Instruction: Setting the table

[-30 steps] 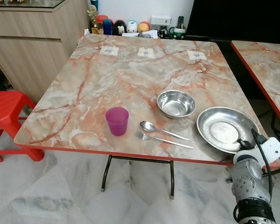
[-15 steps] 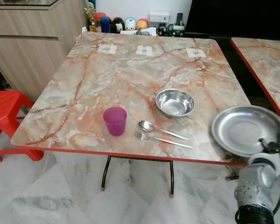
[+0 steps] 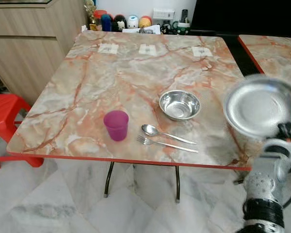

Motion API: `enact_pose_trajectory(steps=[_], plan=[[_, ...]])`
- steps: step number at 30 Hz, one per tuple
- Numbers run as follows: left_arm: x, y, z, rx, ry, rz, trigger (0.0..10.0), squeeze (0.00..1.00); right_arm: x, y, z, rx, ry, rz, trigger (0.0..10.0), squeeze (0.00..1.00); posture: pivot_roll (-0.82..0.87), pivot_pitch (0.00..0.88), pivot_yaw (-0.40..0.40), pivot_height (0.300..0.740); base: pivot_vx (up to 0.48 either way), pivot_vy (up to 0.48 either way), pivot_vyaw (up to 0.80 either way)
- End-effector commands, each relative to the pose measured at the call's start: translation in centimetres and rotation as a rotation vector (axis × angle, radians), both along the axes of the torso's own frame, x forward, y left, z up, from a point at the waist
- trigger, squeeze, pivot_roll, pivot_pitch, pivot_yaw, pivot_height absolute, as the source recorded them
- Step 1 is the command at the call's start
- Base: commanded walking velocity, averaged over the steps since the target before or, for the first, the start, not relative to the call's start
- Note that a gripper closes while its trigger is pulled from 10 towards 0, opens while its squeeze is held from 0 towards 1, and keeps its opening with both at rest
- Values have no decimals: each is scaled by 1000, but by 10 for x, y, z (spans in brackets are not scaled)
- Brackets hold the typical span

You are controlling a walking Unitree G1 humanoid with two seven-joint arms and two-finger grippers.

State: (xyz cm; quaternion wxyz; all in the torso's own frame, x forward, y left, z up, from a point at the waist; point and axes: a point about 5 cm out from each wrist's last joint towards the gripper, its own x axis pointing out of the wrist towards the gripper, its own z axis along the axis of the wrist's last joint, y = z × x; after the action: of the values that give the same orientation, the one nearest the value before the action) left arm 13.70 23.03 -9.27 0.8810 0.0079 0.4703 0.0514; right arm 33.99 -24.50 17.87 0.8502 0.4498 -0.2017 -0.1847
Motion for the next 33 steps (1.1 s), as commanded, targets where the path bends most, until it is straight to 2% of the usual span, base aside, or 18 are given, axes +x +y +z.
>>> enact_pose_trajectory(steps=[1, 3, 4, 5, 6, 9, 15, 19, 20, 21, 25, 33], plan=[[-12, -1, -4, 6, 40, 4, 10000, 0, 2, 7, 11, 8, -71, 60, 10000, 0, 80, 179, -40, 740, 0, 0, 0], [-12, 0, -5, 18, 42, 2, 10000, 0, 7, 23, 11, 66, -101, 159, 10000, 0, 77, 179, -38, 740, 0, 0, 0], [-12, 0, -5, 18, 42, 2, 10000, 0, 7, 23, 11, 66, -101, 159, 10000, 0, 77, 179, -38, 740, 0, 0, 0], [-13, 1, -5, 24, 44, 0, 10000, 0, 8, 29, 12, 88, -115, 204, 10000, 0, 78, 179, -39, 740, 0, 0, 0], [-13, 2, -4, 32, 43, 7, 10000, 0, 7, 54, 15, 66, -161, 357, 10000, 0, 83, 179, -43, 740, 0, 0, 0], [-14, 3, -4, 40, 36, 20, 10000, 0, -3, 83, 15, 49, -209, 544, 10000, 0, 87, 182, -44, 740, 0, 0, 0], [-16, 10, -3, 49, 35, 50, 10000, 0, -13, 102, 17, 62, -253, 648, 10000, 0, 88, 179, -44, 740, 0, 0, 0], [-1, 12, 2, 48, 8, 71, 10000, 0, -17, 111, 17, 19, -248, 680, 10000, 0, 86, 168, -46, 740, 0, 0, 0], [5, 10, 3, 47, -1, 76, 10000, 0, -21, 118, 13, -40, -219, 731, 10000, 0, 87, 166, -48, 740, 0, 0, 0], [5, 10, 3, 47, -1, 76, 10000, 0, -21, 118, 13, -40, -219, 731, 10000, 0, 87, 166, -48, 740, 0, 0, 0], [9, 8, 4, 43, -14, 84, 10000, 0, -31, 130, 0, -209, -138, 829, 10000, 0, 90, 154, -58, 740, 0, 0, 0], [9, 5, 4, 42, -27, 77, 10000, 0, -35, 117, 0, -258, -126, 828, 10000, 0, 84, 133, -61, 740, 0, 0, 0]])
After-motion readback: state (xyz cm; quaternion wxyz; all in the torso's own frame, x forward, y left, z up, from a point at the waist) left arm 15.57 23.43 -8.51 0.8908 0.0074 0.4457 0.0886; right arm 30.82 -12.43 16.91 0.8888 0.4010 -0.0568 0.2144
